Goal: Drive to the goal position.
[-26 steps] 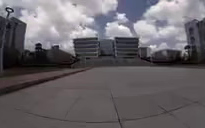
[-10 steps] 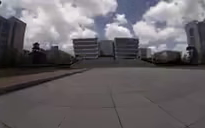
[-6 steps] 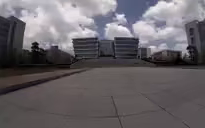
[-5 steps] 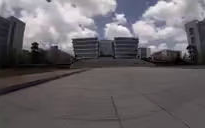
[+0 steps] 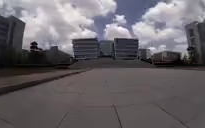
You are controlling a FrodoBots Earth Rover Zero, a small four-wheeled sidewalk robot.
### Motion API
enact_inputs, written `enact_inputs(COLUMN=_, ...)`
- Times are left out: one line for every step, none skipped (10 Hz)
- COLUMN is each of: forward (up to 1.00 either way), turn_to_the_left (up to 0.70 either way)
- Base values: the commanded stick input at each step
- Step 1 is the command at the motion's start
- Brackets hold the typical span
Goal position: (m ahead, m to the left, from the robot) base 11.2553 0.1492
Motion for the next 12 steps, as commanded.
enact_inputs(forward=0.7, turn_to_the_left=0.0)
enact_inputs(forward=0.7, turn_to_the_left=0.0)
enact_inputs(forward=0.7, turn_to_the_left=0.0)
enact_inputs(forward=0.7, turn_to_the_left=0.0)
enact_inputs(forward=0.7, turn_to_the_left=0.0)
enact_inputs(forward=0.7, turn_to_the_left=0.0)
enact_inputs(forward=0.7, turn_to_the_left=0.0)
enact_inputs(forward=0.7, turn_to_the_left=0.0)
enact_inputs(forward=0.7, turn_to_the_left=0.0)
enact_inputs(forward=0.7, turn_to_the_left=0.0)
enact_inputs(forward=0.7, turn_to_the_left=0.0)
enact_inputs(forward=0.7, turn_to_the_left=0.0)
